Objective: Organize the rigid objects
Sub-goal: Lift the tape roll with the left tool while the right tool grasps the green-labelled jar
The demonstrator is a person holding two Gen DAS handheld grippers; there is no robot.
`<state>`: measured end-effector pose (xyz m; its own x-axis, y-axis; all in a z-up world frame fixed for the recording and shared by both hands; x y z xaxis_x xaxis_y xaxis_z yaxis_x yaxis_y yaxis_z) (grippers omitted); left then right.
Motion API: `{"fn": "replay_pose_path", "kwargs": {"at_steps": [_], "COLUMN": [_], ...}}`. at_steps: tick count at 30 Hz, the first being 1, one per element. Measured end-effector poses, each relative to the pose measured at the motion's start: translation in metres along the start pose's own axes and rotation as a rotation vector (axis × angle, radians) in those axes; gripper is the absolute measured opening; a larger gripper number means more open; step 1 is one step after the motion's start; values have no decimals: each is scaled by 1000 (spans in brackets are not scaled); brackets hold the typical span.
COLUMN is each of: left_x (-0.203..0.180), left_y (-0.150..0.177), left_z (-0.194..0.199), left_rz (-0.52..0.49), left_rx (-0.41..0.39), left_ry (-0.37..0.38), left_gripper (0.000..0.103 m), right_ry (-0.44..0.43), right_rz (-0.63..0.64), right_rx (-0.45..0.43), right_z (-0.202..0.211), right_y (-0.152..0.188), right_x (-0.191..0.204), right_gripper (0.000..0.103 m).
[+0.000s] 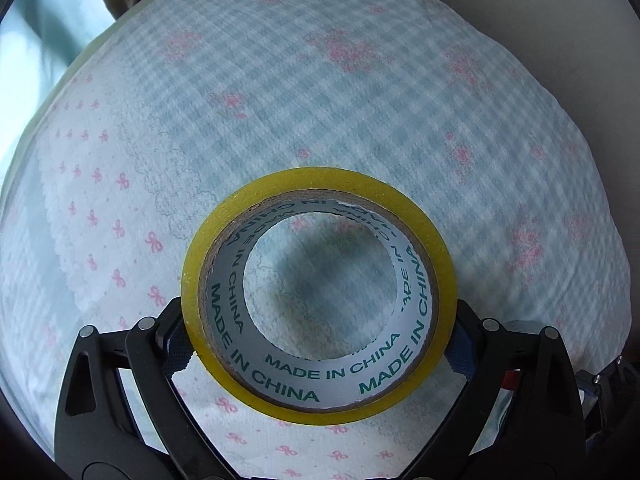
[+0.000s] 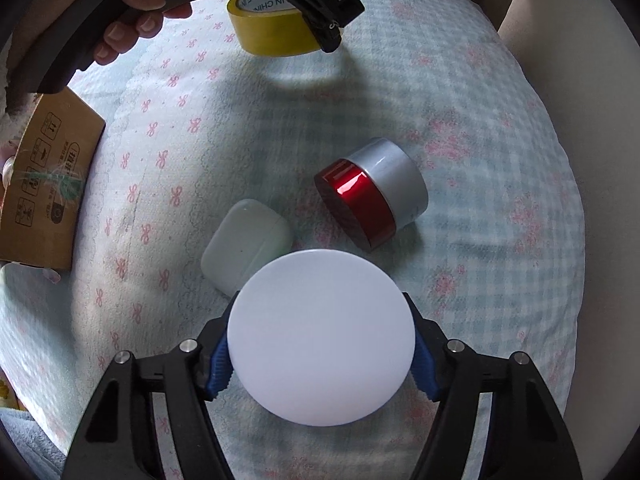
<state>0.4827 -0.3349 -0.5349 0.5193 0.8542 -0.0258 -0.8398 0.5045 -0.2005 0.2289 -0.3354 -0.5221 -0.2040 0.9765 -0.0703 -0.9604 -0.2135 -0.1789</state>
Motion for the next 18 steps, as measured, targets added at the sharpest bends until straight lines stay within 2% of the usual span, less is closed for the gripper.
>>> {"fn": "replay_pose_path", "kwargs": {"at_steps": [7, 13, 18], "left_x": [11, 12, 30], "left_y": [4, 24, 51], "left_z": [64, 146, 221], "left_rz": [28, 64, 100], "left_rx": [-53, -121, -178], "left_ry": [20, 52, 67], "left_gripper": [97, 97, 97], "right_ry": [34, 83, 105], "right_rz": [-44, -51, -69], "right_rx": [-37, -92, -140], "right_z": [51, 116, 176], "right_y": [-9, -18, -32], "right_x": [-6, -11, -3], "right_gripper": [67, 67, 67]}}
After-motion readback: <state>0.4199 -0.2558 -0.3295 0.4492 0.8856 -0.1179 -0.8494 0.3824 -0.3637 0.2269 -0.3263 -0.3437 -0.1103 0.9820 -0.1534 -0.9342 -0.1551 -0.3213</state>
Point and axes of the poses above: each gripper's, at about its wrist camera, not at the fingertips, and z roughly against the way its jaws point, x to its left, y to its underside, the point moved 7 cm from there along -z, roughly the way its jaws point, and after that the axes turned 10 degrees about z, right-handed, at the moved point
